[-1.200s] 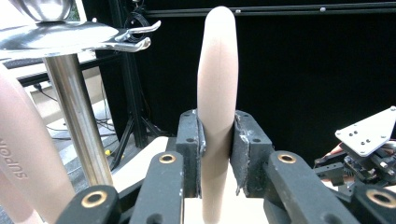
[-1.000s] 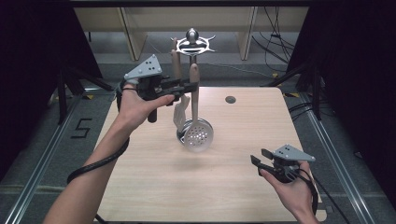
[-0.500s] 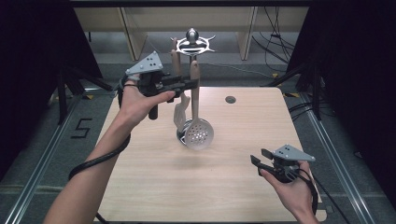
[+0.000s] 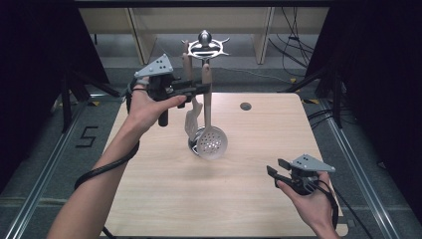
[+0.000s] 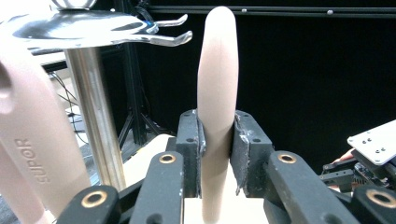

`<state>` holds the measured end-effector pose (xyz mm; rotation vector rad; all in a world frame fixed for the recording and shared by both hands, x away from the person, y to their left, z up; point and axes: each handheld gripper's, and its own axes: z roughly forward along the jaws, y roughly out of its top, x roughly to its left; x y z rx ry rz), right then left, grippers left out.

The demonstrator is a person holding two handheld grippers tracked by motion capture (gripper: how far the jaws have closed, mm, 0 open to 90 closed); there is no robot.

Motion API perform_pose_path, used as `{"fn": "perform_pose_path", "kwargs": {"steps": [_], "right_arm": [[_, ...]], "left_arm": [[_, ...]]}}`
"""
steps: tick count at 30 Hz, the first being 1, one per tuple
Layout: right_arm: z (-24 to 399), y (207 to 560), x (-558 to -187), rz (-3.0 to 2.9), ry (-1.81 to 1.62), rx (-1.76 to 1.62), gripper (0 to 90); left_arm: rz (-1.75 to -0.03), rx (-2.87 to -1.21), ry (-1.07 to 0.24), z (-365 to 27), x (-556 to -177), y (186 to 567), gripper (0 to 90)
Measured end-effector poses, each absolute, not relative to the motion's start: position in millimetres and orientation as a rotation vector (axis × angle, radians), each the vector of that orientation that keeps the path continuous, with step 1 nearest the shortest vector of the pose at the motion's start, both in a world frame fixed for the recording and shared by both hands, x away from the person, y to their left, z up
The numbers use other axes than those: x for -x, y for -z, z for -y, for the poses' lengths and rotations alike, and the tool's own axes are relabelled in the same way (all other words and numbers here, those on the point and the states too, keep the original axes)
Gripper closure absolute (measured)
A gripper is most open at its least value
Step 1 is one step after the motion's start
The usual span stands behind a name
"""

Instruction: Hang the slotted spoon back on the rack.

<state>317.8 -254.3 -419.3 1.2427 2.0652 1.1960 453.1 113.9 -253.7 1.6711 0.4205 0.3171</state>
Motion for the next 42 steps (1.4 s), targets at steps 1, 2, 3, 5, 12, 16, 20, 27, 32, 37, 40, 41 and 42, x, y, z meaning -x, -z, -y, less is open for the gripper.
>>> {"fn": "perform_pose_path", "kwargs": {"steps": [1, 2, 3, 5, 12, 16, 20, 27, 32, 37, 40, 41, 42], "right_arm": [[254.3, 419.4, -317.8, -2.067, -1.192, -1.243, 51.0], [254.6, 419.1, -317.6, -2.075, -1.186, -1.244, 51.0], [253.7, 419.2, -316.7, -2.075, -1.185, -1.26, 51.0], [253.9, 419.4, -317.3, -2.078, -1.185, -1.249, 51.0], [253.2, 419.9, -317.4, -2.081, -1.189, -1.253, 50.9], [253.1, 419.8, -317.5, -2.081, -1.19, -1.254, 50.9], [252.4, 420.1, -317.3, -2.08, -1.198, -1.266, 50.9], [252.6, 420.4, -317.6, -2.084, -1.189, -1.261, 50.8], [252.9, 421.3, -318.2, -2.089, -1.178, -1.253, 50.8], [253.3, 422.4, -319.2, -2.08, -1.188, -1.24, 50.8], [252.9, 422.5, -318.6, -2.082, -1.185, -1.253, 50.8], [252.7, 422.5, -318.6, -2.081, -1.19, -1.256, 50.8], [252.6, 422.6, -318.6, -2.081, -1.191, -1.258, 50.8]], "left_arm": [[-0.421, -1.672, -0.315, -113.9, -453.3, 253.7, 73.8], [-0.422, -1.674, -0.316, -113.9, -453.5, 253.6, 73.8], [-0.421, -1.673, -0.314, -113.8, -453.8, 253.5, 73.8], [-0.422, -1.669, -0.311, -113.8, -454.5, 253.4, 73.8], [-0.428, -1.671, -0.305, -113.3, -457.7, 254.8, 73.8], [-0.43, -1.668, -0.298, -112.9, -458.8, 255.8, 73.8], [-0.431, -1.667, -0.292, -113.2, -459.5, 255.6, 73.8], [-0.44, -1.657, -0.281, -114.7, -462.7, 255.7, 73.8], [-0.445, -1.646, -0.269, -114.7, -464.0, 256.2, 73.7], [-0.45, -1.636, -0.26, -114.9, -464.4, 257.2, 73.6], [-0.451, -1.63, -0.252, -115.4, -464.8, 257.9, 73.5], [-0.452, -1.628, -0.25, -115.5, -464.8, 258.2, 73.5], [-0.456, -1.623, -0.246, -115.6, -464.8, 258.6, 73.4]]}}
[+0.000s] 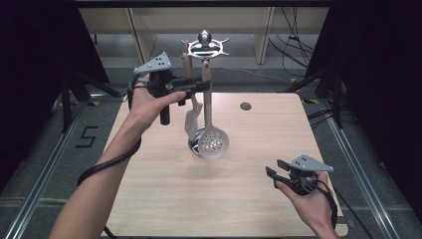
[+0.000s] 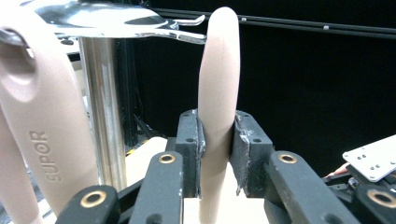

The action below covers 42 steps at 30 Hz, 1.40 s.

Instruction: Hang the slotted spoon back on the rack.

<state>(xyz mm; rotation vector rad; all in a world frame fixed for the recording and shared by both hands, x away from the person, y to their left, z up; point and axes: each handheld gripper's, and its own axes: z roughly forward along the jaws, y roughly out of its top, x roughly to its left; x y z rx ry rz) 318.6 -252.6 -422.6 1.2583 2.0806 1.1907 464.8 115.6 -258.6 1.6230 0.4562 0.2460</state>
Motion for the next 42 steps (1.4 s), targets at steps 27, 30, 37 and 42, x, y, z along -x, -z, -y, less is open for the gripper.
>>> {"fn": "perform_pose_path", "kwargs": {"steps": [27, 30, 37, 42], "right_arm": [[254.8, 423.7, -320.6, -2.095, -1.163, -1.21, 50.8], [253.0, 424.1, -318.8, -2.097, -1.174, -1.248, 50.8], [253.3, 424.6, -319.6, -2.097, -1.163, -1.227, 50.8], [252.6, 425.9, -320.4, -2.101, -1.171, -1.221, 50.8]], "left_arm": [[-0.529, -1.526, -0.194, -118.4, -466.2, 265.9, 68.3], [-0.538, -1.518, -0.195, -118.3, -465.7, 266.4, 67.3], [-0.551, -1.503, -0.182, -119.3, -466.1, 268.6, 65.6], [-0.561, -1.493, -0.175, -119.8, -466.0, 270.0, 63.9]]}}
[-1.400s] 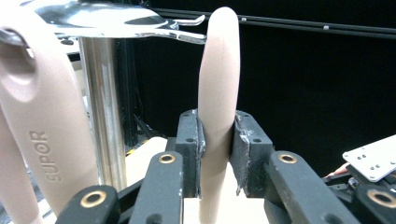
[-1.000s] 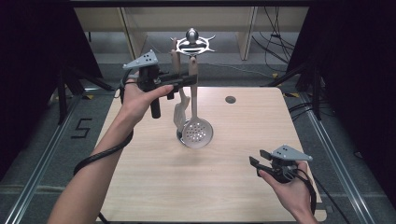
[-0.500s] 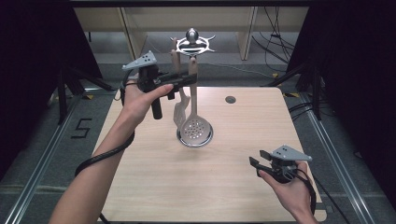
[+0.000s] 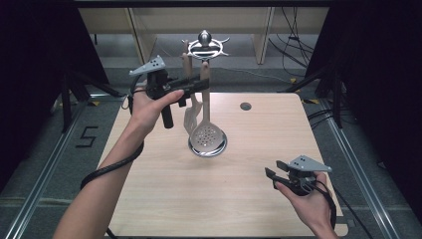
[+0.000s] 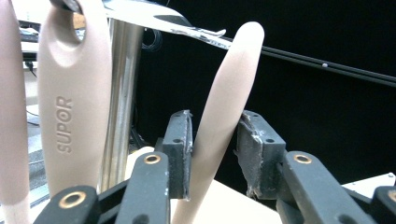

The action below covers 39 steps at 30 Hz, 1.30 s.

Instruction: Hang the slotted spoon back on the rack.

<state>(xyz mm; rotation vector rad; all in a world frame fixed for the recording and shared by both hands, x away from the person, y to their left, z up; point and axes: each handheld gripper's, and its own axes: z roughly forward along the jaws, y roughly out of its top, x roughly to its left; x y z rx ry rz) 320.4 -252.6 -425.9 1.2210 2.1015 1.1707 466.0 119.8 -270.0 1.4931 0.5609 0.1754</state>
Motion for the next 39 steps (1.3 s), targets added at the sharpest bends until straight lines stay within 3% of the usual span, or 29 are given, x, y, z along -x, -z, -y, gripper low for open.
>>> {"fn": "perform_pose_path", "kwargs": {"steps": [18, 39], "right_arm": [[252.8, 426.1, -320.3, -2.099, -1.178, -1.214, 50.8], [253.5, 424.9, -319.8, -2.09, -1.161, -1.2, 50.7]], "left_arm": [[-0.58, -1.459, -0.196, -121.3, -463.6, 272.5, 58.2], [-0.566, -1.478, -0.323, -122.5, -456.9, 273.0, 47.4]]}}
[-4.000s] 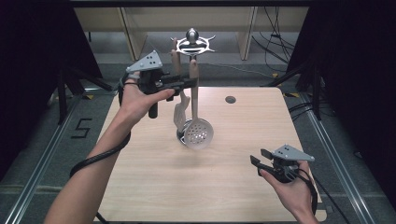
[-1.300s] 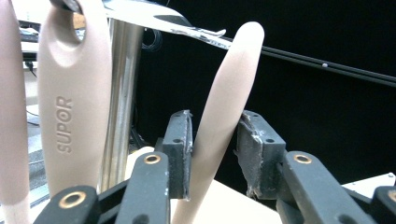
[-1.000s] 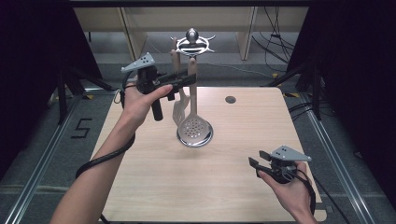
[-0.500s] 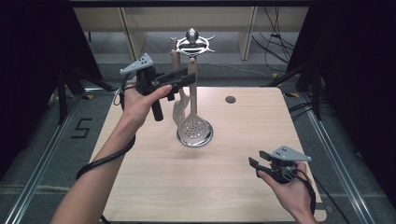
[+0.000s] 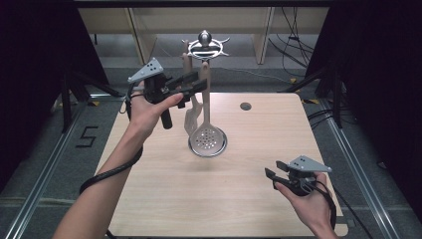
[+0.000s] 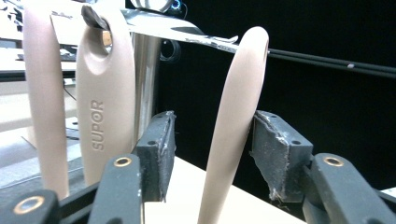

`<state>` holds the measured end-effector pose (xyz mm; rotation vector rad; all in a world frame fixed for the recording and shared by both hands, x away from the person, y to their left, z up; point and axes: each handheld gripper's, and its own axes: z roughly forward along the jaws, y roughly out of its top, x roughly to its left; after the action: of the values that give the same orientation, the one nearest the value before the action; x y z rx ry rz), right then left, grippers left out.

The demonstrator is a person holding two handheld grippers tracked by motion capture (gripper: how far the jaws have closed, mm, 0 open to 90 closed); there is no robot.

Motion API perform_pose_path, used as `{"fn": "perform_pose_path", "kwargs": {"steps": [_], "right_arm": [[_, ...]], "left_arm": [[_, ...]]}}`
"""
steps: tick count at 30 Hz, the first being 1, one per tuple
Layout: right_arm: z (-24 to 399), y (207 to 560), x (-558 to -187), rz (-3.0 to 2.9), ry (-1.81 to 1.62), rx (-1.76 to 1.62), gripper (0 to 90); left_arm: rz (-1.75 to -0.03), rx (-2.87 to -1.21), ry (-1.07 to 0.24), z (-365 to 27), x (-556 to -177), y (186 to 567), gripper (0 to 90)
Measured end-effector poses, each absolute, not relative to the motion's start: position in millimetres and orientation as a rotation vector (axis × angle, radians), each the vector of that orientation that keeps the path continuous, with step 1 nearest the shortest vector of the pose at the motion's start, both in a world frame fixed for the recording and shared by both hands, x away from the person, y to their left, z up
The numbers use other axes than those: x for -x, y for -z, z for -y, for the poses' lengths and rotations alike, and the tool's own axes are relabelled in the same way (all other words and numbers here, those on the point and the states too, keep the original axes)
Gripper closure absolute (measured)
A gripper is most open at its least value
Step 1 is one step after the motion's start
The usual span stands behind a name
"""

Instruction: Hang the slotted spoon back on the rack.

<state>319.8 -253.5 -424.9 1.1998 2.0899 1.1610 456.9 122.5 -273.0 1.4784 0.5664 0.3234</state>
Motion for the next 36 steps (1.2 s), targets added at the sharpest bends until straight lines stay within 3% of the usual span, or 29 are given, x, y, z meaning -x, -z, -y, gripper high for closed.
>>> {"fn": "perform_pose_path", "kwargs": {"steps": [21, 36], "right_arm": [[256.6, 423.1, -320.2, -2.08, -1.159, -1.19, 50.1], [258.0, 420.5, -321.1, -2.091, -1.165, -1.203, 49.6]], "left_arm": [[-0.537, -1.515, -0.48, -135.3, -419.3, 278.5, 42.1], [-0.586, -1.549, -0.576, -167.4, -375.6, 313.0, 39.9]]}}
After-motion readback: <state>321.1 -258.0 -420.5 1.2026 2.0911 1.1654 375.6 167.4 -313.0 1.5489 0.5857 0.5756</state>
